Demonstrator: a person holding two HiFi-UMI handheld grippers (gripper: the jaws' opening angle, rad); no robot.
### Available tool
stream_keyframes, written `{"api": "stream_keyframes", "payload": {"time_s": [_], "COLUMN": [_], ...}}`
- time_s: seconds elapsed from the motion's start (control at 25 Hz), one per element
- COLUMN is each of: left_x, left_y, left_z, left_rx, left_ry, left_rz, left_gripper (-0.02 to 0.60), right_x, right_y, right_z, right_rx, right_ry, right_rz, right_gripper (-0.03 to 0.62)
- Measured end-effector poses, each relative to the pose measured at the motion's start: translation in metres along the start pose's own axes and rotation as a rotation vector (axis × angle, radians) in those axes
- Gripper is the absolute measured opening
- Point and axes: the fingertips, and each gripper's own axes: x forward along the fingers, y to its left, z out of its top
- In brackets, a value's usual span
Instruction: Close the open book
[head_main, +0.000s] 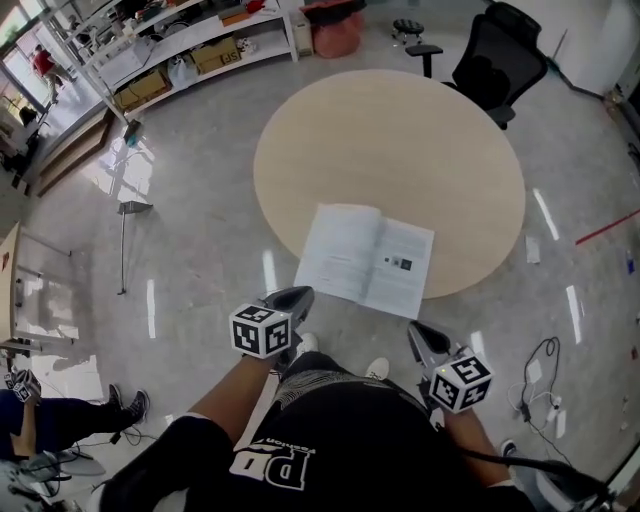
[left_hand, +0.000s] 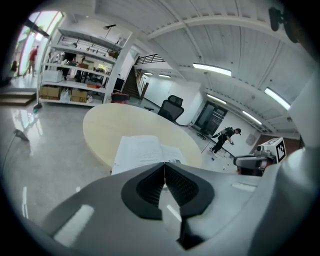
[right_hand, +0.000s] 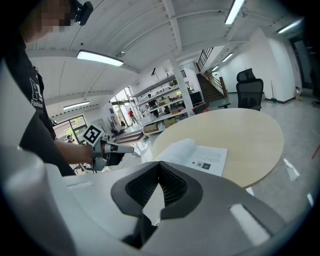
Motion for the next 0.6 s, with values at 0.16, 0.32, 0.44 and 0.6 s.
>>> {"api": "stream_keyframes", "payload": {"time_s": [0.16, 0.32, 0.44, 0.6], "left_x": [0.011, 0.027, 0.04, 0.052], "left_y": [0.048, 0.088, 0.111, 0.139], "left_z": [-0.019, -0.027, -0.036, -0.058], "left_rx": [-0.12, -0.262, -0.339, -0.441], "left_ry": [0.049, 0.057, 0.068, 0.128], "left_rz": [-0.009, -0.058, -0.093, -0.106], "left_gripper": [0.048, 0.086, 0.114, 0.147], "right_x": [0.015, 0.033, 0.045, 0.049], "right_y": [0.002, 0.011, 0.021, 0.032], "right_z": [-0.009, -0.011, -0.013, -0.011], "right_rx": [0.07, 0.075, 0.095, 0.076], "right_ry": [0.016, 0.028, 0.029, 0.044], "right_rz": [-0.051, -0.098, -0.113, -0.148], "right_gripper": [0.008, 0.008, 0.008, 0.008]}}
